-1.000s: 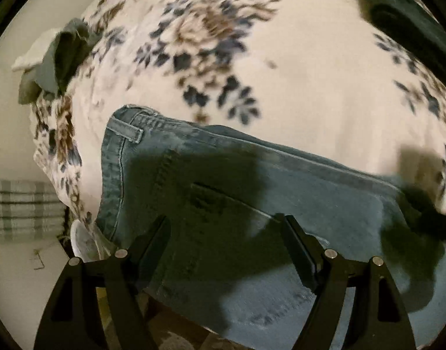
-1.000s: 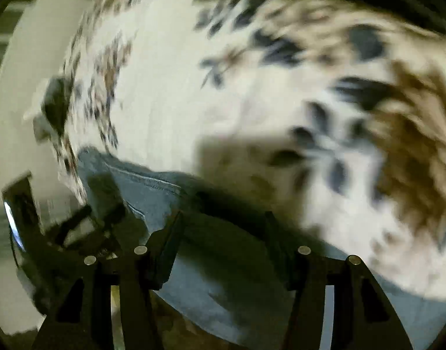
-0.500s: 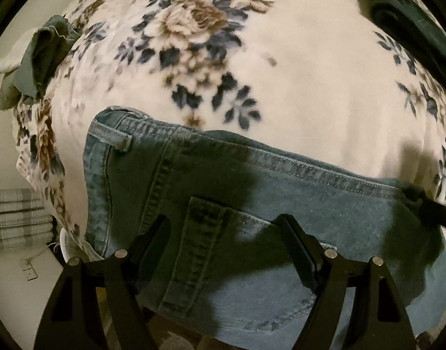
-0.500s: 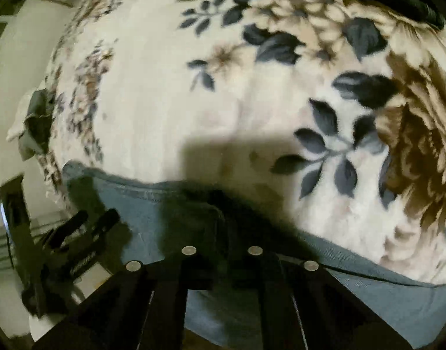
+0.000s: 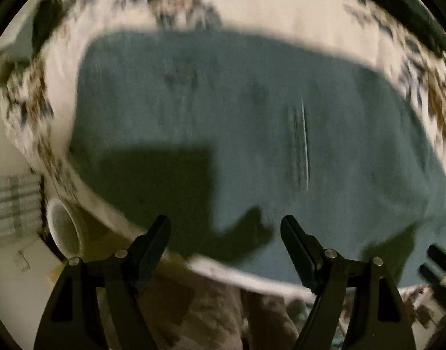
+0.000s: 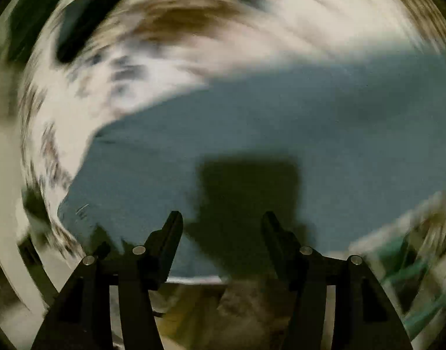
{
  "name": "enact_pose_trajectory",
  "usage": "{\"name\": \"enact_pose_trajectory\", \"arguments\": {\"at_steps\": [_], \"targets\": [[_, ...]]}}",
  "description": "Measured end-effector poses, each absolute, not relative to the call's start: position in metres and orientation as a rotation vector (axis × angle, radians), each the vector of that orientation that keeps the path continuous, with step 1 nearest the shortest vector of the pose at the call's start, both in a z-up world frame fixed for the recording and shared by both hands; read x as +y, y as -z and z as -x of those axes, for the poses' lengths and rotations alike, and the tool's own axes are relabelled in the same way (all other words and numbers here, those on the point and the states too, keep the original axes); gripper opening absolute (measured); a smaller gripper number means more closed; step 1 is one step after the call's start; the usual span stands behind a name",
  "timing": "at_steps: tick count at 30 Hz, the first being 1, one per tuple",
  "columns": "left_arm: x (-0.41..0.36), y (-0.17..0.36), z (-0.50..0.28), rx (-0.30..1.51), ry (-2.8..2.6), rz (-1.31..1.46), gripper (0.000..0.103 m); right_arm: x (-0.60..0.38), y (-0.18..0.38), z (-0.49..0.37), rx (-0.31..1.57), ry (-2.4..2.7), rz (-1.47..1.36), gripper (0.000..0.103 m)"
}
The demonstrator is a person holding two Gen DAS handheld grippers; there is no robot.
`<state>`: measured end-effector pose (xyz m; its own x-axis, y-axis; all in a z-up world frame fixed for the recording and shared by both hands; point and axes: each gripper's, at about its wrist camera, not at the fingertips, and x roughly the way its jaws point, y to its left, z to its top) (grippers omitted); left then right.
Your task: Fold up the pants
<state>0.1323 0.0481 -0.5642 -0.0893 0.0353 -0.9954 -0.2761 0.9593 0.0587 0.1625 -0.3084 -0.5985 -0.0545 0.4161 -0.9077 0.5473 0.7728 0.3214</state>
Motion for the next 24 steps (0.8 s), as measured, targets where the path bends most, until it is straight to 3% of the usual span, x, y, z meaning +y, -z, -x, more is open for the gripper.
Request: {"name": "enact_pose_trajectory", "arguments": {"at_steps": [4, 8, 10, 14, 16, 19, 24], "targets": [[0.058, 0.59, -0.109, 1.72, -0.285, 0.332, 0.076, -0.323, 0.632, -0.118, 1.728, 0.174, -0.903, 0.054], [0.077, 0.604, -0.106, 1.682, -0.284, 0.526, 0.074, -0.314, 0.65, -0.108, 1.71, 0.135, -0.964, 0.052], [0.078, 0.612, -0.111, 1.677, -0.29, 0.571, 0.055, -0.309, 0.659, -0.106, 1.701, 0.138, -0.997, 0.049], [0.089, 0.618, -0.114, 1.656, -0.331, 0.645, 0.033, -0.304, 0.669, -0.103, 1.691, 0.189, -1.037, 0.039], [0.09, 0.612, -0.115, 1.617, -0.323, 0.618, 0.015, -0.304, 0.67, -0.099, 1.686, 0.231, -1.022, 0.018], [0.092, 0.604, -0.111, 1.582, -0.305, 0.598, 0.011, -0.302, 0.663, -0.095, 1.644, 0.238, -1.015, 0.004], [0.094, 0.583, -0.1, 1.539, -0.262, 0.577, 0.009, -0.289, 0.637, -0.091, 1.634, 0.199, -0.868, 0.003]]}}
